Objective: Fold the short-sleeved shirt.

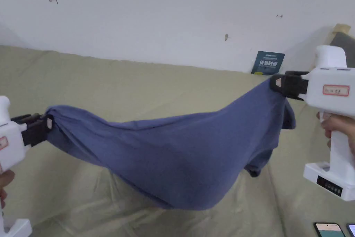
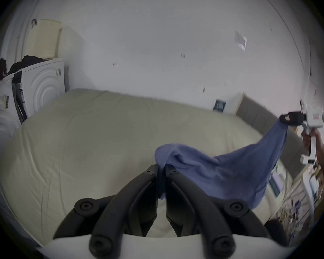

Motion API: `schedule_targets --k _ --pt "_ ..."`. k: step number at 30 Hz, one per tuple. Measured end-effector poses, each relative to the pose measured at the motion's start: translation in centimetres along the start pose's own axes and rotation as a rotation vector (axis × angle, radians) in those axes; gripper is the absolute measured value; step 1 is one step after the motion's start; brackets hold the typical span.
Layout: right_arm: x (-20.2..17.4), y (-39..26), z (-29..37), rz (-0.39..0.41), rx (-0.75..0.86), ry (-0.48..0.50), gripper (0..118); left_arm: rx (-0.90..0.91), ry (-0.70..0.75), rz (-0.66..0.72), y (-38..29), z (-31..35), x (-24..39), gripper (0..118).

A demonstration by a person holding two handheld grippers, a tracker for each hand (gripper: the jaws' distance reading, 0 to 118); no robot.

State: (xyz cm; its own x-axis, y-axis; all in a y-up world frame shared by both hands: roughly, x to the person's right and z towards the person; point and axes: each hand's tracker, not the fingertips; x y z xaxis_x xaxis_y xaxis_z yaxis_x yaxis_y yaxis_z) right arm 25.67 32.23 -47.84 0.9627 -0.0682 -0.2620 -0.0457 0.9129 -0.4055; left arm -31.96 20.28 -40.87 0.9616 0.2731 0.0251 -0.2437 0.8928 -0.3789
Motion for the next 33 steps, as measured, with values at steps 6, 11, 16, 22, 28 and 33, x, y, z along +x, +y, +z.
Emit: schedule_targets --k 6,11,16,22,28,33 --pt "0.9 8.7 1.5 -0.049 0.152 -0.004 3 0.135 0.006 -0.013 10.9 -0.7 2.0 7" --pt "1.4 14.7 0.5 -0.089 0.202 -0.022 3 0.202 0.062 -0.002 18.3 -1.9 3.1 7" --pt "1.7 16.9 -1.2 -0.053 0.218 -0.068 3 0.24 0.091 -0.011 22.4 -3.3 3.7 7" --pt "1.9 16.5 -3.3 -0.09 0.219 -0.078 3 0.26 0.098 -0.015 24.0 -5.4 4.3 7" --pt "3.4 10.6 -9.5 -0.121 0.122 -0.085 3 0.167 0.122 -0.036 18.7 -9.3 5.0 7" --pt "4.8 1.0 -14.9 -0.174 -0.011 -0.113 3 0.06 0.123 0.065 9.3 -13.9 2.5 7"
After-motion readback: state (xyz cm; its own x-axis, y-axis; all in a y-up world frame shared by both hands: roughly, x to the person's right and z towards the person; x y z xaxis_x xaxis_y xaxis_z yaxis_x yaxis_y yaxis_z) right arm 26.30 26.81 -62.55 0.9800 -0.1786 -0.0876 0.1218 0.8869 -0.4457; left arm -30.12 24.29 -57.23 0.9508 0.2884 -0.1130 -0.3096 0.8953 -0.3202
